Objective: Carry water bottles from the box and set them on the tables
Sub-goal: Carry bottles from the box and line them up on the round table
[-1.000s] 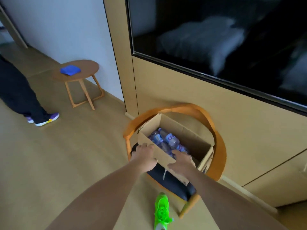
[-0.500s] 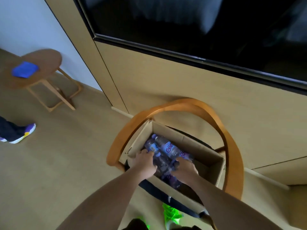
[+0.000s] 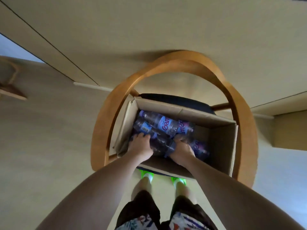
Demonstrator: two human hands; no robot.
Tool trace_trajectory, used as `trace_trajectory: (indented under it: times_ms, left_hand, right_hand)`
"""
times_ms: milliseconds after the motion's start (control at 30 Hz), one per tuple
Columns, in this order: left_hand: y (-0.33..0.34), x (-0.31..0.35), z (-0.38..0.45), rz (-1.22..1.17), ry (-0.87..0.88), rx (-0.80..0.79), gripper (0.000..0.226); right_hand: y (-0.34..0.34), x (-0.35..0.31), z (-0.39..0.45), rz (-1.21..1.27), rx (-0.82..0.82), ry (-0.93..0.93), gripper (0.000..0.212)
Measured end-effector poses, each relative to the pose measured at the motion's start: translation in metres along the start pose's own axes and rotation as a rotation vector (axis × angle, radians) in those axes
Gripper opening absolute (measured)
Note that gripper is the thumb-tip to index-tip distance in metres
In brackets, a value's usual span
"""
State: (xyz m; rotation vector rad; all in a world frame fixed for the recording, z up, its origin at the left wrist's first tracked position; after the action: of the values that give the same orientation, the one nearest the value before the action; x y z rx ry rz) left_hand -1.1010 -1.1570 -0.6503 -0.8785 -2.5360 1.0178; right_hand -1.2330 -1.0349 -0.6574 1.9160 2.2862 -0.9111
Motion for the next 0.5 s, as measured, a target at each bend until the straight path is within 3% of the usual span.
trace_trajectory:
  times_ms: [100,233,367,433,500]
  left_hand:
    - [0.007,-0.012,0.016,0.03,0.017,-0.006,0.057]
    - [0.013,-0.018,0.031,0.094,0.104,0.025,0.057]
    - [0.007,-0.017,0.036,0.079,0.15,0.177,0.057]
    - [0.0,-0.015,0.04,-0.002,0.119,0.238,0.052]
    - [-0.009,-0.013,0.047,-0.25,0.002,0.233,0.043]
  right_hand:
    - [0.018,-0.003,0.017,-0.057,-0.003,0.027,0.077]
    - [0.033,0.0,0.036,-0.18,0.003,0.036,0.095]
    - [0.042,0.01,0.046,-0.235,0.055,0.006,0.092]
    - [0.04,0.01,0.05,-0.263,0.097,-0.014,0.086]
    - [0.037,0.008,0.054,-0.28,0.106,-0.019,0.084]
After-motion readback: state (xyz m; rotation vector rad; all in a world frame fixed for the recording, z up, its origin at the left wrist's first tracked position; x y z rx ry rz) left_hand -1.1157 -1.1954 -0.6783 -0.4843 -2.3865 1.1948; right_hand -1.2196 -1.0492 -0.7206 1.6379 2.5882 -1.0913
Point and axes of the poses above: each hand's wrist, its own z-axis towards the middle knuckle, its own y-axis out of the palm, x = y × z, the point moved 7 cm from there along z, towards the middle knuckle, and after that the axes turned 14 degrees about z, right-handed, at the moved point
